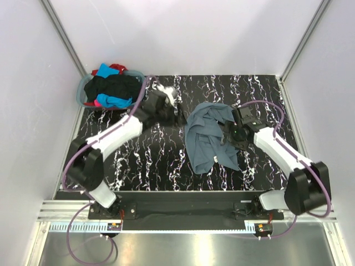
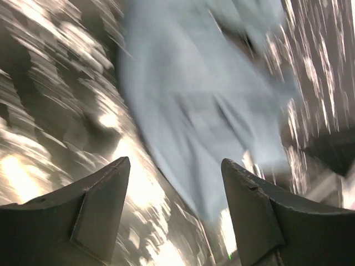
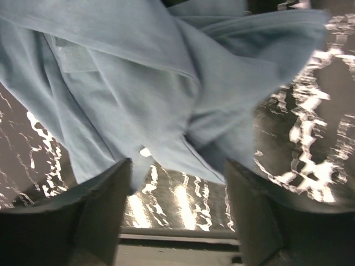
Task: Fold and stack the t-shirts
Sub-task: Move the tshirt to the center of the board, then flatten the tshirt out
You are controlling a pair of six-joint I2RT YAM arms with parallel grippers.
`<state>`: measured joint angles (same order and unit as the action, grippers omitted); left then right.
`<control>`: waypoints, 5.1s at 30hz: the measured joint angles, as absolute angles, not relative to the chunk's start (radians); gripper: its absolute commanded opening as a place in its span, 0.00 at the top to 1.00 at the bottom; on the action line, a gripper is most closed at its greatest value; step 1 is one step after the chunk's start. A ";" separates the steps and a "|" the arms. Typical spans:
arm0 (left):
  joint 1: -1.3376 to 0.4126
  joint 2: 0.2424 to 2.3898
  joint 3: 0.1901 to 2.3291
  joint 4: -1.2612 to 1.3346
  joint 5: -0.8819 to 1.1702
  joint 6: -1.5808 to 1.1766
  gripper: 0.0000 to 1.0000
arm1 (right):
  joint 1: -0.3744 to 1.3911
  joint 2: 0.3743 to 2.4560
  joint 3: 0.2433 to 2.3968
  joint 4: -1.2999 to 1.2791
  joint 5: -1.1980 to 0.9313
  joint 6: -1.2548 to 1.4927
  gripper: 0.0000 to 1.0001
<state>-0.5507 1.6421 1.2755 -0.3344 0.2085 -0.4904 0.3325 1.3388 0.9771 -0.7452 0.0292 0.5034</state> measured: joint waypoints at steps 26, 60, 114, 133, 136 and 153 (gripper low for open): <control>-0.910 1.801 1.003 -0.094 0.189 -0.753 0.94 | 0.332 1.330 0.828 -0.671 -0.047 0.556 0.28; -0.527 1.880 1.353 -0.347 0.142 -0.506 1.00 | 0.715 1.418 0.840 -0.281 -0.107 0.710 0.40; -0.501 1.222 1.591 -0.484 0.070 -0.352 1.00 | 0.850 0.794 1.337 -0.762 0.453 0.659 1.00; -0.511 1.917 2.071 -0.273 0.360 -0.607 1.00 | 0.851 1.003 1.555 -0.683 0.978 0.366 1.00; -0.516 1.796 1.980 -0.219 0.360 -0.604 1.00 | 0.851 0.943 1.553 -0.667 0.983 0.346 1.00; -0.308 2.245 1.969 -0.321 0.485 -0.412 0.54 | 0.851 0.819 0.709 -0.607 0.580 0.803 1.00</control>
<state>-0.3080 2.2448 1.9686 -0.3214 0.4854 -0.4118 0.8513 0.8192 0.7086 -0.6067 0.5800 0.8028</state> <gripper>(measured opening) 0.314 0.015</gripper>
